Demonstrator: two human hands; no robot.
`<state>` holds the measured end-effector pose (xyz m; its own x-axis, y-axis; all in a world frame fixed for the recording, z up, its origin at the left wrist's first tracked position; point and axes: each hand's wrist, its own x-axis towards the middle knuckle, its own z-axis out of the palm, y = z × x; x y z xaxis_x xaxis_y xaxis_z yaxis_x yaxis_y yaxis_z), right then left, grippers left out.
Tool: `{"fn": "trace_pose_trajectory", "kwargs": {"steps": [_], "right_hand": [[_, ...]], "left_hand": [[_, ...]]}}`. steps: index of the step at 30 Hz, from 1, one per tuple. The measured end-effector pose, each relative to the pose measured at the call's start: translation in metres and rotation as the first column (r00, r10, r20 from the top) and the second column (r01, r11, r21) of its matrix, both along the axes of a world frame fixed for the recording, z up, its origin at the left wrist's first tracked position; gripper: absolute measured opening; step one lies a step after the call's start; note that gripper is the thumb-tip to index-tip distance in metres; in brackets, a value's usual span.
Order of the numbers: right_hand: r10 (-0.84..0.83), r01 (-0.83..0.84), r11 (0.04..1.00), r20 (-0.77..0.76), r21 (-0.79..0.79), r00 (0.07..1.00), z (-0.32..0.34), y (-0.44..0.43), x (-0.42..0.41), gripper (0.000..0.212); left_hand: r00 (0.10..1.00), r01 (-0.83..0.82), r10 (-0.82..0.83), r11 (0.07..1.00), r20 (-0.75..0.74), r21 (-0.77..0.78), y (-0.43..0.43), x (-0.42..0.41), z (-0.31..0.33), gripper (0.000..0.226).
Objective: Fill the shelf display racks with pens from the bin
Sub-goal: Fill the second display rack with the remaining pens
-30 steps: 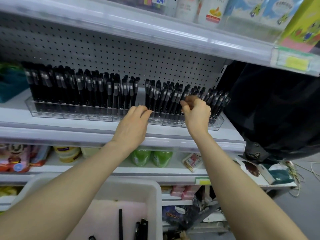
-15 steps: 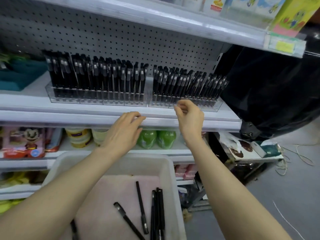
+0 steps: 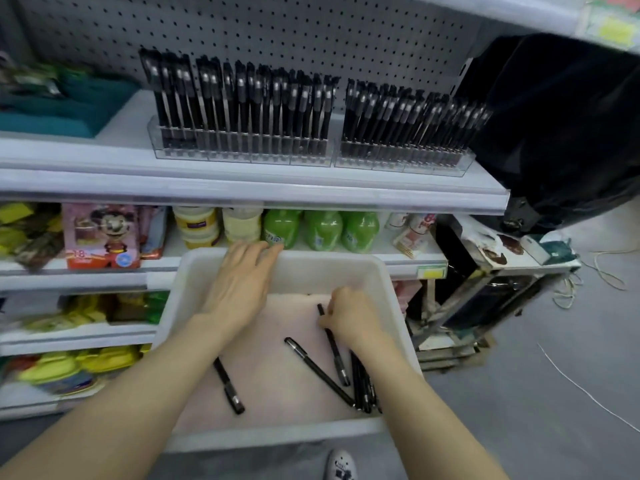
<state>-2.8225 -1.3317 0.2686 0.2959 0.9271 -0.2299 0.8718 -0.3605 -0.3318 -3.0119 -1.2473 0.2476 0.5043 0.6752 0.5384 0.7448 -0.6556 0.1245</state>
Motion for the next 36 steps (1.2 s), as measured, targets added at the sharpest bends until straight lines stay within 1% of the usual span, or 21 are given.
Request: {"fn": "trace_pose_trajectory", "kwargs": {"steps": [1,3,7,9,11,13,14,16,18,19,22,23,24,25,27,29,30,31,32,34,36], "right_hand": [[0.033,-0.029,0.997,0.065,-0.073,0.997,-0.002,-0.003,-0.001,0.023],[0.069,-0.054,0.99,0.111,-0.134,0.991,-0.006,-0.003,-0.002,0.03],[0.083,-0.072,0.992,0.105,-0.104,0.991,-0.007,0.001,-0.004,0.021],[0.071,-0.068,0.997,0.048,-0.045,0.996,-0.002,0.003,-0.003,0.015],[0.09,-0.088,0.995,-0.046,0.038,0.995,0.007,0.005,-0.002,0.009],[0.146,-0.134,0.987,-0.144,0.093,0.979,0.017,0.008,0.001,0.006],[0.166,-0.145,0.983,-0.197,0.116,0.966,0.022,0.009,0.002,0.005],[0.162,-0.114,0.979,-0.316,0.167,0.935,0.033,0.011,0.006,0.009],[0.151,-0.081,0.978,-0.385,0.192,0.91,0.046,0.014,0.013,0.009],[0.148,-0.076,0.979,-0.393,0.192,0.908,0.054,0.016,0.018,0.009],[0.131,-0.035,0.97,-0.397,0.241,0.909,0.078,0.021,0.038,0.008],[0.116,0.021,0.957,-0.446,0.29,0.888,0.085,0.023,0.046,0.008],[0.101,0.106,0.933,-0.533,0.344,0.84,0.092,0.025,0.054,0.011],[0.091,0.211,0.898,-0.631,0.387,0.77,0.096,0.026,0.061,0.015],[0.096,0.426,0.808,-0.805,0.407,0.586,0.102,0.031,0.069,0.025],[0.124,0.595,0.726,-0.917,0.345,0.38,0.102,0.039,0.076,0.033],[0.131,0.645,0.701,-0.945,0.303,0.3,0.103,0.043,0.08,0.033],[0.131,0.665,0.692,-0.955,0.28,0.267,0.104,0.046,0.085,0.028],[0.123,0.661,0.694,-0.952,0.285,0.281,0.106,0.049,0.091,0.021],[0.098,0.65,0.686,-0.927,0.327,0.362,0.115,0.054,0.106,0.014],[0.096,0.666,0.634,-0.895,0.392,0.435,0.129,0.063,0.129,0.01]], "left_hand": [[1.0,-0.003,0.003,1.0,0.01,-0.002,0.0,0.001,-0.002,0.059],[1.0,-0.002,0.002,1.0,0.023,-0.01,0.0,0.003,-0.004,0.059],[0.998,0.014,-0.014,1.0,0.055,-0.008,-0.001,0.004,-0.005,0.06],[0.994,0.059,-0.057,0.998,0.089,-0.023,-0.004,0.006,-0.001,0.062],[0.98,0.17,-0.166,0.985,0.111,-0.029,-0.007,0.013,0.007,0.059],[0.956,0.287,-0.286,0.958,0.069,0.001,-0.009,0.021,0.011,0.052],[0.949,0.314,-0.314,0.949,0.03,0.012,-0.009,0.024,0.011,0.047],[0.95,0.312,-0.311,0.95,-0.019,0.011,-0.006,0.027,0.012,0.036],[0.952,0.307,-0.307,0.952,0.014,0.013,-0.001,0.026,0.017,0.023],[0.953,0.301,-0.302,0.953,0.031,0.018,0.002,0.026,0.022,0.021],[0.971,0.235,-0.236,0.971,0.042,0.04,0.012,0.031,0.04,0.034],[0.974,0.216,-0.218,0.975,0.058,0.046,0.016,0.035,0.045,0.035],[0.976,0.202,-0.205,0.978,0.072,0.055,0.02,0.04,0.05,0.034],[0.977,0.192,-0.197,0.979,0.08,0.063,0.023,0.046,0.055,0.031],[0.979,0.179,-0.185,0.981,0.082,0.081,0.028,0.065,0.066,0.026],[0.979,0.178,-0.184,0.981,0.091,0.07,0.031,0.088,0.077,0.022],[0.978,0.181,-0.185,0.982,0.095,0.045,0.033,0.1,0.082,0.019],[0.979,0.181,-0.183,0.983,0.091,0.021,0.035,0.11,0.087,0.017],[0.981,0.179,-0.178,0.984,0.078,0.001,0.038,0.12,0.091,0.017],[0.985,0.166,-0.165,0.986,0.053,-0.025,0.044,0.139,0.1,0.019],[0.989,0.137,-0.135,0.99,0.057,-0.029,0.053,0.155,0.111,0.027]]}}
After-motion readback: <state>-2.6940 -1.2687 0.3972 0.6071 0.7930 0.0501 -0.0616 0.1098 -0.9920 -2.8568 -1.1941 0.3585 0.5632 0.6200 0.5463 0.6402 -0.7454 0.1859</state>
